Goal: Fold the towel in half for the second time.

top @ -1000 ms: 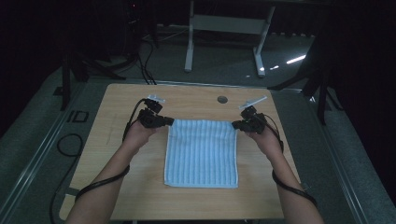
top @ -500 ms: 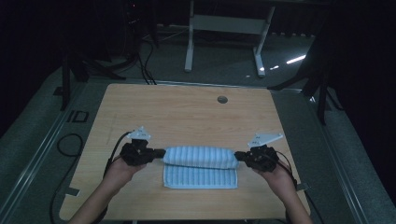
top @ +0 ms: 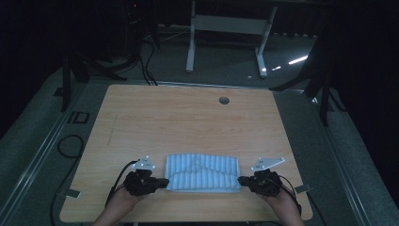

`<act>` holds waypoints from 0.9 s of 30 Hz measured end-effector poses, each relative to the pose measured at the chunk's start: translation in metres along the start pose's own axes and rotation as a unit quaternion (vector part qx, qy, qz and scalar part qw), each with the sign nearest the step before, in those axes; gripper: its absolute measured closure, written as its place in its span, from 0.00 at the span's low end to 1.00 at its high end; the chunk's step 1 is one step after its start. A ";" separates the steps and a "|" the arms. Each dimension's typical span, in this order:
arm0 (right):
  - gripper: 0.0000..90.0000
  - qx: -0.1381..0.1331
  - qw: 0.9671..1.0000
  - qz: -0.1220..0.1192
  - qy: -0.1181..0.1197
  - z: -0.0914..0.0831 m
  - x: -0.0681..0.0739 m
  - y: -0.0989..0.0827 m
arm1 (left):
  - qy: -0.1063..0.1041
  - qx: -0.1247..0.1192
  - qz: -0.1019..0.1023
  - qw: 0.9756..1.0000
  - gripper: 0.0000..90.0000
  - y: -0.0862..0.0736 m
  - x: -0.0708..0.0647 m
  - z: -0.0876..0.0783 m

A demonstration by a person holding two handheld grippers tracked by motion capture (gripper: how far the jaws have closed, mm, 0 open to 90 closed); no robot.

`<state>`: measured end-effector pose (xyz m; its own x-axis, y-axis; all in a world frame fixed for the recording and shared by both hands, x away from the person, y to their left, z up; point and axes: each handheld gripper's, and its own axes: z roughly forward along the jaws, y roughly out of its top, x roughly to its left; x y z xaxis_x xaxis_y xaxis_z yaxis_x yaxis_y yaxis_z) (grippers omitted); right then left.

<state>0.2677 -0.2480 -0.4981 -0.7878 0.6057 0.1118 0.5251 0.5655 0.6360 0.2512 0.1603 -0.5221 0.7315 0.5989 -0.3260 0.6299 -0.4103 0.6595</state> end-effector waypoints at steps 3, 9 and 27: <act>0.85 0.012 1.000 0.003 -0.004 0.001 0.001 -0.006 | 0.013 -0.007 -0.004 1.000 0.78 0.002 0.003 -0.009; 0.77 -0.021 1.000 0.002 -0.012 -0.014 0.000 0.009 | 0.013 -0.012 0.022 1.000 0.55 0.026 0.003 -0.016; 0.66 0.037 0.999 -0.008 -0.021 0.062 -0.021 0.022 | 0.036 0.067 0.048 0.996 0.55 0.035 0.025 0.046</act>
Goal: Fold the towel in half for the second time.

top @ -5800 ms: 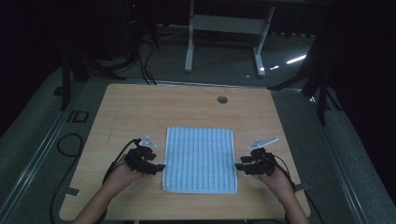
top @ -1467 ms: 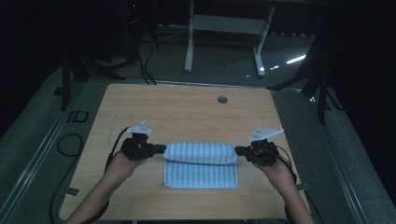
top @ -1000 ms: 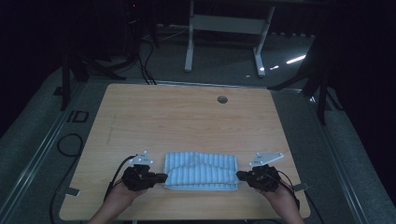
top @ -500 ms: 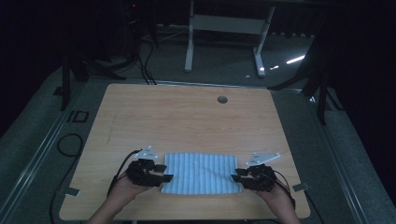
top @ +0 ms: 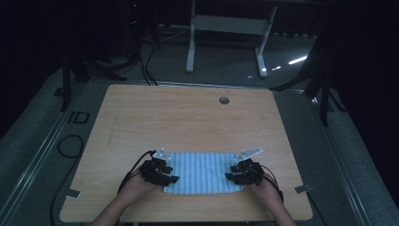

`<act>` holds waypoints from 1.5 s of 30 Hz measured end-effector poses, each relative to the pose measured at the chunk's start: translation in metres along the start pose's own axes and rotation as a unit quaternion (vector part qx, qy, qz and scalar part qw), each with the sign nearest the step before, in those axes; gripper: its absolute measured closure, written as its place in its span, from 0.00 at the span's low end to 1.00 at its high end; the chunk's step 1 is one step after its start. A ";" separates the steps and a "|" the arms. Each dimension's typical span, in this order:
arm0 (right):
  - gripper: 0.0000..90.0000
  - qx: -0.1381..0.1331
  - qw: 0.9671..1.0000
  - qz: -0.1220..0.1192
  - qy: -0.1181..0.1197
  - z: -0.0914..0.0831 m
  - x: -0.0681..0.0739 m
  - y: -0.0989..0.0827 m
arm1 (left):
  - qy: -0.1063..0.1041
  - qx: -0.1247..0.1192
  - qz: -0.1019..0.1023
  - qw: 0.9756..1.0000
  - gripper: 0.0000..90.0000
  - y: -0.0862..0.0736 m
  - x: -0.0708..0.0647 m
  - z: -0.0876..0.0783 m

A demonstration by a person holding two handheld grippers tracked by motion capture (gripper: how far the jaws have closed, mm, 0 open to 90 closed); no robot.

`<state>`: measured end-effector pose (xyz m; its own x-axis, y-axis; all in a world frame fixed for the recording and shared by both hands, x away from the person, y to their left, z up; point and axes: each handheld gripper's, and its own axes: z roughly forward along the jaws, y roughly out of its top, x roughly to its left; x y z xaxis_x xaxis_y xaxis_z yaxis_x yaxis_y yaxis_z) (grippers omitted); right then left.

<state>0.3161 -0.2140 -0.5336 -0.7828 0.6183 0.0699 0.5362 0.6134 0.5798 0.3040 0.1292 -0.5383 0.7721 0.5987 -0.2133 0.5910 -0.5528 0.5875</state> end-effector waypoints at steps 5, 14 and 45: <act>0.66 0.004 1.000 -0.002 -0.006 0.007 -0.006 0.011 | 0.014 0.001 -0.001 1.000 0.54 0.007 0.010 0.003; 0.66 0.007 1.000 -0.002 -0.005 0.021 -0.019 0.032 | 0.029 -0.005 -0.017 0.999 0.53 0.015 0.033 0.003; 0.59 0.023 1.000 0.004 0.019 0.073 -0.040 0.111 | 0.064 0.000 -0.072 0.995 0.53 0.025 0.112 -0.016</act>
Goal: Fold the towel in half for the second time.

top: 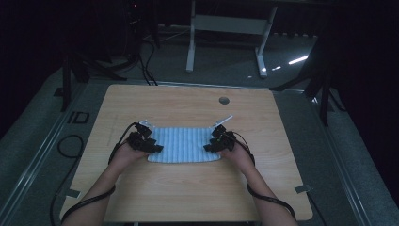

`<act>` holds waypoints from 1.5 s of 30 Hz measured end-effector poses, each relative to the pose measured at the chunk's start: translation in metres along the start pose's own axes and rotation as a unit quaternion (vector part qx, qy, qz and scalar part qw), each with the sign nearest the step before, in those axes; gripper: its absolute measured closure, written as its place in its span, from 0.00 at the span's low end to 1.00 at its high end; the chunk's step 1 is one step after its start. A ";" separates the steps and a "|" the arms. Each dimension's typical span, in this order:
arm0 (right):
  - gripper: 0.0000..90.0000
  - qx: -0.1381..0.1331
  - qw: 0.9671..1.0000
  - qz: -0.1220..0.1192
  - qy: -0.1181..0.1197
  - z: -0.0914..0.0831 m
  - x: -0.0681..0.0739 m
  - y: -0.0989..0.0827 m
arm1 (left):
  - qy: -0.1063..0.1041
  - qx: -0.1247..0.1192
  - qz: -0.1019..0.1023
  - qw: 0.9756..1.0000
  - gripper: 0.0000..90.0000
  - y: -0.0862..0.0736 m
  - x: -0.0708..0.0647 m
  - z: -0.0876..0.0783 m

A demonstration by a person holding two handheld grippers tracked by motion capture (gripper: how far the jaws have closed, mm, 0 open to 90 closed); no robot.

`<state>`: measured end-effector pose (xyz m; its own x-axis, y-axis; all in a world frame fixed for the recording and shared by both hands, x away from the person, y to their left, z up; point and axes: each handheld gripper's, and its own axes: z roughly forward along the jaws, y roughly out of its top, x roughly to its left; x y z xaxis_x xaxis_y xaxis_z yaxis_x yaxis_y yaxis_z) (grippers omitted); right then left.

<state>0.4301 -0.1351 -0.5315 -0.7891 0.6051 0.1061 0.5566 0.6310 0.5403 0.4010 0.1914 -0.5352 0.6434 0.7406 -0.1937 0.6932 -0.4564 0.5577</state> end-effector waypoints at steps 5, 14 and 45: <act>0.58 0.003 1.000 0.000 -0.003 0.006 -0.001 0.010 | 0.010 0.004 -0.004 1.000 0.53 0.004 0.006 0.000; 0.54 -0.002 1.000 0.010 0.000 0.010 -0.005 0.017 | 0.016 0.003 -0.006 1.000 0.52 0.005 0.009 0.000; 0.15 -0.087 0.996 -0.015 -0.017 -0.034 -0.005 -0.019 | 0.013 -0.081 -0.014 0.997 0.02 -0.042 -0.014 -0.031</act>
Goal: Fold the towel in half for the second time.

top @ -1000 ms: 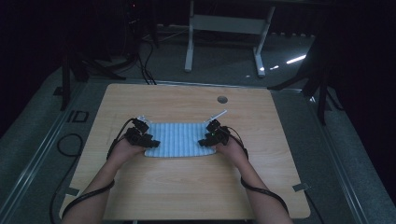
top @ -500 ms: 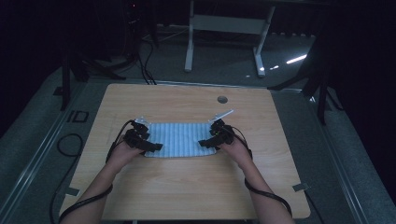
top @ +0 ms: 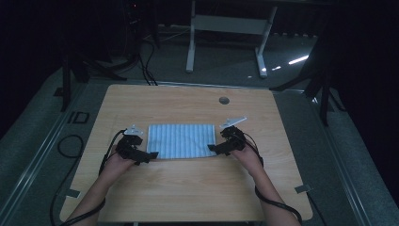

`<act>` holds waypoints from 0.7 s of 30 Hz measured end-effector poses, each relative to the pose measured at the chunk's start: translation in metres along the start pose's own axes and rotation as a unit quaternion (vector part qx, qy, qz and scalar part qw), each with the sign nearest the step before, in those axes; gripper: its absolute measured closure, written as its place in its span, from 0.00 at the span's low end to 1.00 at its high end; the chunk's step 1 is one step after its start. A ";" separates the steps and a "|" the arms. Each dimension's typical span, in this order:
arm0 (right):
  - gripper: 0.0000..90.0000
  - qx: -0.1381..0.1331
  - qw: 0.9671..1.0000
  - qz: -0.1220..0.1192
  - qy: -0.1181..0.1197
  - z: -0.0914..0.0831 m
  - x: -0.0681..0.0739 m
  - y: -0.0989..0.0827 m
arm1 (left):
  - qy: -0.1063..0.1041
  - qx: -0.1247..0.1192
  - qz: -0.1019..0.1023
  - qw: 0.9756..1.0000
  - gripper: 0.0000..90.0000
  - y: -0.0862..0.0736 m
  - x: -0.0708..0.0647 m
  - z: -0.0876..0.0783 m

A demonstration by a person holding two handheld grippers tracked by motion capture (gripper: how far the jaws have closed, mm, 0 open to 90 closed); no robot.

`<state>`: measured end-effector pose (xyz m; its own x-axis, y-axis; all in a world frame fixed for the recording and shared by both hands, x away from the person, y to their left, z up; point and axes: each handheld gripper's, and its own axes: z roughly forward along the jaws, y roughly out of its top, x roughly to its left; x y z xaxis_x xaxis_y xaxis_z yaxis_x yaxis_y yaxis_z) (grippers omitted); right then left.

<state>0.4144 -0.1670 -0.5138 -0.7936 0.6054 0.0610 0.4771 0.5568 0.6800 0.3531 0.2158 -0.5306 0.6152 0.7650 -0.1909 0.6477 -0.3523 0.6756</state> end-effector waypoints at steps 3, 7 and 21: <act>0.14 -0.006 1.000 0.000 -0.001 -0.005 -0.001 -0.006 | 0.002 -0.005 -0.005 1.000 0.02 -0.007 0.001 -0.003; 0.14 -0.009 1.000 -0.001 0.000 -0.010 -0.002 -0.015 | 0.006 -0.015 -0.011 1.000 0.02 -0.017 0.002 -0.009; 0.14 -0.028 0.999 0.015 -0.017 -0.032 -0.012 -0.052 | 0.009 -0.016 -0.019 1.000 0.02 -0.048 0.006 -0.025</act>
<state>0.3867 -0.2212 -0.5264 -0.7650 0.6415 0.0578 0.4786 0.5061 0.7175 0.3145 0.2508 -0.5464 0.5818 0.7873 -0.2043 0.6558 -0.3054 0.6904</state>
